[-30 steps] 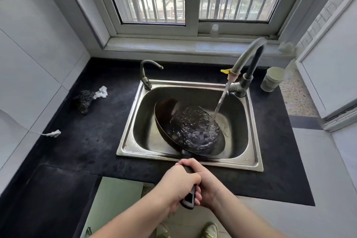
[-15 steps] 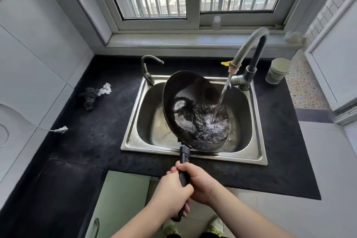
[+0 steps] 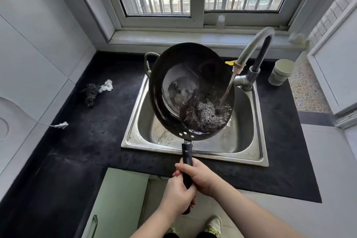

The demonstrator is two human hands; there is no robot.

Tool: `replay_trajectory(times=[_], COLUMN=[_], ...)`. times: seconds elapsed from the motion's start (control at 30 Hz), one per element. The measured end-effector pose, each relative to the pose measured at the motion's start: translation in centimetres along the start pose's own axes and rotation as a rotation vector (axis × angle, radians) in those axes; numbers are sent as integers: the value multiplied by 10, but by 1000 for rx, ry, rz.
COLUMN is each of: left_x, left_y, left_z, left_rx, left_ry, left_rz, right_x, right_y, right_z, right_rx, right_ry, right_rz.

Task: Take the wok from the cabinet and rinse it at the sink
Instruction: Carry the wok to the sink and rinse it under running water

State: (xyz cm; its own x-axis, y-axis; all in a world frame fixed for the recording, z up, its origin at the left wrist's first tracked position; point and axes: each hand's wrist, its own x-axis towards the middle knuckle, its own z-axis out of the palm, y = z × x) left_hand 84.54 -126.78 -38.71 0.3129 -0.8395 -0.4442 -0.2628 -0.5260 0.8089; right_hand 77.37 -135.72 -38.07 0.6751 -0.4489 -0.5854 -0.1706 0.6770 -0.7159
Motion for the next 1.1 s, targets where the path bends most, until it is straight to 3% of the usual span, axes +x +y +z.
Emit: replay_trajectory(times=[0.53,0.87,1.1], left_x=[28,30,17], left_y=[4,24,39], left_z=[20,22,26], left_rx=[-282,-429,-515], left_ry=[-115,-353,-436], left_rz=[-20,7,-63], right_x=[5,-5,-15], right_y=[-2,-13,-13], right_z=[-13,-19,-22], right_rx=[-558,-673,-692], right_ry=[406,568,666], right_rz=[-105,-103,5])
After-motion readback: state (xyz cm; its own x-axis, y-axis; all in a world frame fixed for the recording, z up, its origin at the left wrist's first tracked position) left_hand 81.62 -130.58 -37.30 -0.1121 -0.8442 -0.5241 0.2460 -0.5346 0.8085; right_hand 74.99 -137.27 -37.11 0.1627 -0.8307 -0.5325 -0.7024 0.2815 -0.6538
